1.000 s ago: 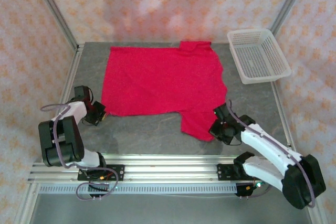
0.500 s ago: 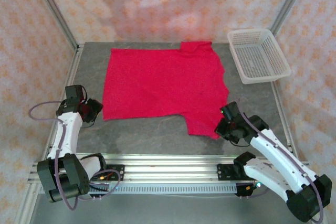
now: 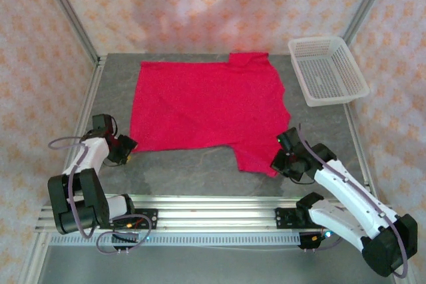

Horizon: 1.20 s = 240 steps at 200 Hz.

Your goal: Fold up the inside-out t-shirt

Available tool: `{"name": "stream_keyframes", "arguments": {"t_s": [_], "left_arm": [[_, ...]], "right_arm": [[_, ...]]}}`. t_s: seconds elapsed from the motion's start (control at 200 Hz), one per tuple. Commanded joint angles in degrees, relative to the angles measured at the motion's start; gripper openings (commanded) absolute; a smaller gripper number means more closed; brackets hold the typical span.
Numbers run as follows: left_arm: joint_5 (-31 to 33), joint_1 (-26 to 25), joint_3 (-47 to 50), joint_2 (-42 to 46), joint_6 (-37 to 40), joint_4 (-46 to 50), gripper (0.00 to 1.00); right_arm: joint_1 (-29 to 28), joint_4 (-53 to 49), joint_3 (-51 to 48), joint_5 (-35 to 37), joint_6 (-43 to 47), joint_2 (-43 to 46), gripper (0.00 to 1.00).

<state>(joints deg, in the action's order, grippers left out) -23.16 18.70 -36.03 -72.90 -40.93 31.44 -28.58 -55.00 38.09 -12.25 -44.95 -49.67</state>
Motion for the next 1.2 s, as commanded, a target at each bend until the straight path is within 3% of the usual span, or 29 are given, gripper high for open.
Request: {"name": "stream_keyframes", "arguments": {"t_s": [0.0, 0.285, 0.33, 0.415, 0.475, 0.786, 1.056, 1.196], "left_arm": [[2.5, -0.8, -0.6, -2.1, -1.2, -3.1, 0.45], [3.1, -3.1, -0.7, -8.2, -2.4, -7.1, 0.43], [3.2, -3.3, -0.7, -9.0, -2.3, -7.4, 0.35], [3.5, -3.2, -1.3, -9.6, -1.3, -6.3, 0.1], [4.0, -3.3, -2.2, -8.5, -0.1, -3.7, 0.0], [4.9, -1.9, -8.7, 4.9, 4.3, 14.1, 0.0], [3.1, -1.9, -9.2, 14.8, 5.8, 23.1, 0.0], [2.4, -1.9, -7.8, 18.2, 5.8, 23.9, 0.0]], "right_arm": [[-0.3, 0.2, -0.6, -0.2, 0.6, 0.0, 0.0], [-0.2, 0.5, -1.0, -0.4, 0.5, -0.7, 0.0], [-0.2, 0.4, -0.9, -0.4, 0.5, -0.6, 0.0], [-0.3, -1.2, 0.1, -0.1, 0.7, -0.4, 0.0], [-0.3, -3.8, 1.2, 0.7, 1.2, 0.5, 0.0], [-0.3, -17.3, 7.4, 1.8, 3.1, 9.0, 0.0], [-0.3, -29.1, 10.4, -3.1, 2.9, 14.8, 0.0], [-0.3, -28.7, 10.5, -4.1, 1.9, 15.9, 0.0]]}}
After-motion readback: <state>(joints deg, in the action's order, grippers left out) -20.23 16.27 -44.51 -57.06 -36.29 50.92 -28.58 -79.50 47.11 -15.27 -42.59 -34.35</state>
